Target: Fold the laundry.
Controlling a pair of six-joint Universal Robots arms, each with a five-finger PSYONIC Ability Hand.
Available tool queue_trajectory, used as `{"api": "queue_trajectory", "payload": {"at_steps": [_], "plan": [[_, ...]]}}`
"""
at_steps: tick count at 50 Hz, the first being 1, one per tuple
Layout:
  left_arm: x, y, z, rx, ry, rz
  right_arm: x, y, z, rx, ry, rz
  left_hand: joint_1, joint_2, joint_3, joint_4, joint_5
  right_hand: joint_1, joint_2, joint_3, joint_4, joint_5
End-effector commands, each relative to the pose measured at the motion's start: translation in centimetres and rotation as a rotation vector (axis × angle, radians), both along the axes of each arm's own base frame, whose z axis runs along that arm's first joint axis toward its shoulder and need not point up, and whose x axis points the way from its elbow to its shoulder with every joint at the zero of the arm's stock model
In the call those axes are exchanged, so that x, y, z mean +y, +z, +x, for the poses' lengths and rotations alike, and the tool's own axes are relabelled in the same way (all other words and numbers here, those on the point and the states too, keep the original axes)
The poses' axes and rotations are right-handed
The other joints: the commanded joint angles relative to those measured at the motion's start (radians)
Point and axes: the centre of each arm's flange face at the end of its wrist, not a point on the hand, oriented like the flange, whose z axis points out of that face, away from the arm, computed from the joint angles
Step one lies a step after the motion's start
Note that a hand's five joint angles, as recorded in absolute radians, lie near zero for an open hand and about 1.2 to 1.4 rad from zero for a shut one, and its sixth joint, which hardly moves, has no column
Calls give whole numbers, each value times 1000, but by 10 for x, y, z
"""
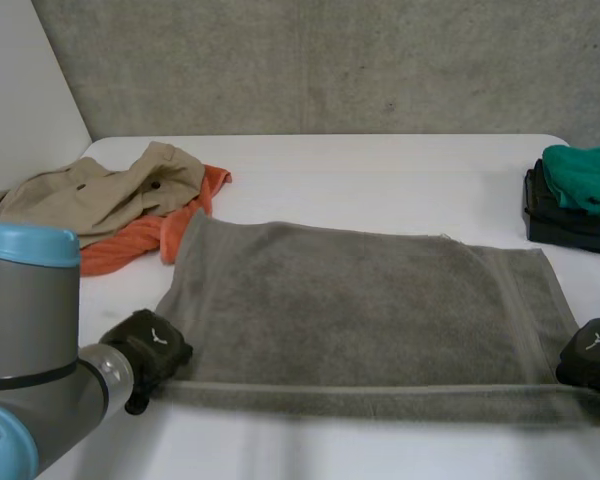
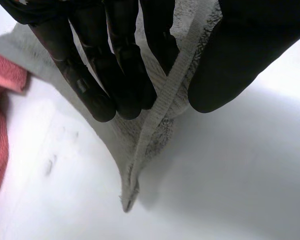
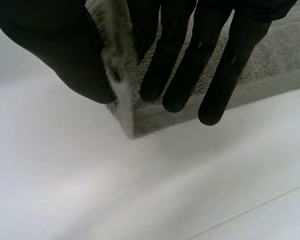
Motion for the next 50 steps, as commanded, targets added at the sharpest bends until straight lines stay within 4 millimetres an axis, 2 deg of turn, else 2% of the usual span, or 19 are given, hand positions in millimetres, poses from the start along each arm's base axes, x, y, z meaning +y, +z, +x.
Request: {"api": "queue_trajectory", "payload": {"at_steps": [1,3,4,8,14,19,24,25,26,27,28,29,33,39,43,46,50], "plan": [[-41,11,-25,38,1,-148,-34,-7,10,-60,-53,-141,223,199,207,199,237,265,213,208,200,217],[-56,13,-31,59,16,-186,-44,-8,12,-76,-73,-187,223,199,207,199,237,265,213,208,200,217],[-69,17,-38,85,28,-224,-57,-9,14,-98,-97,-243,223,199,207,199,237,265,213,208,200,217],[-102,25,-56,172,45,-315,-89,-12,16,-157,-163,-381,223,199,207,199,237,265,213,208,200,217],[-141,30,-82,253,41,-432,-125,-20,21,-219,-202,-519,223,199,207,199,237,265,213,208,200,217],[-172,15,-99,252,25,-493,-150,-30,32,-242,-172,-617,223,199,207,199,237,265,213,208,200,217],[-188,7,-111,254,7,-538,-173,-44,46,-252,-134,-724,223,199,207,199,237,265,213,208,200,217],[-189,7,-113,262,4,-545,-176,-46,47,-253,-138,-736,104,80,88,80,118,114,61,57,48,66],[-190,7,-119,277,-8,-556,-181,-48,47,-239,-154,-765,-461,-485,-477,-485,-447,-388,-440,-445,-453,-436],[-191,7,-122,281,-13,-564,-183,-48,46,-230,-168,-782,-824,-848,-840,-848,-810,-701,-754,-758,-766,-749],[-190,8,-124,282,-21,-574,-184,-49,45,-220,-185,-792,-998,-1023,-1015,-1023,-985,-957,-1009,-1014,-1022,-1004],[-190,10,-127,289,-24,-584,-185,-48,44,-209,-206,-805,-998,-1023,-1015,-1023,-985,-957,-1009,-1014,-1022,-1004],[-185,28,-131,330,-32,-612,-180,-37,41,-214,-292,-829,-998,-1023,-1015,-1023,-985,-957,-1009,-1014,-1022,-1004],[-172,42,-121,372,-18,-582,-139,-2,45,-425,-325,-752,-998,-1023,-1015,-1023,-985,-957,-1009,-1014,-1022,-1004],[-163,48,-112,410,5,-563,-116,-2,40,-464,-320,-638,-998,-1023,-1015,-1023,-985,-957,-1009,-1014,-1022,-1004],[-155,50,-105,465,22,-540,-97,-12,28,-409,-354,-505,-998,-1023,-1015,-1023,-985,-957,-1009,-1014,-1022,-1004],[-144,49,-102,514,30,-496,-84,-25,17,-341,-403,-412,-998,-1023,-1015,-1023,-985,-957,-1009,-1014,-1022,-1004]]}}
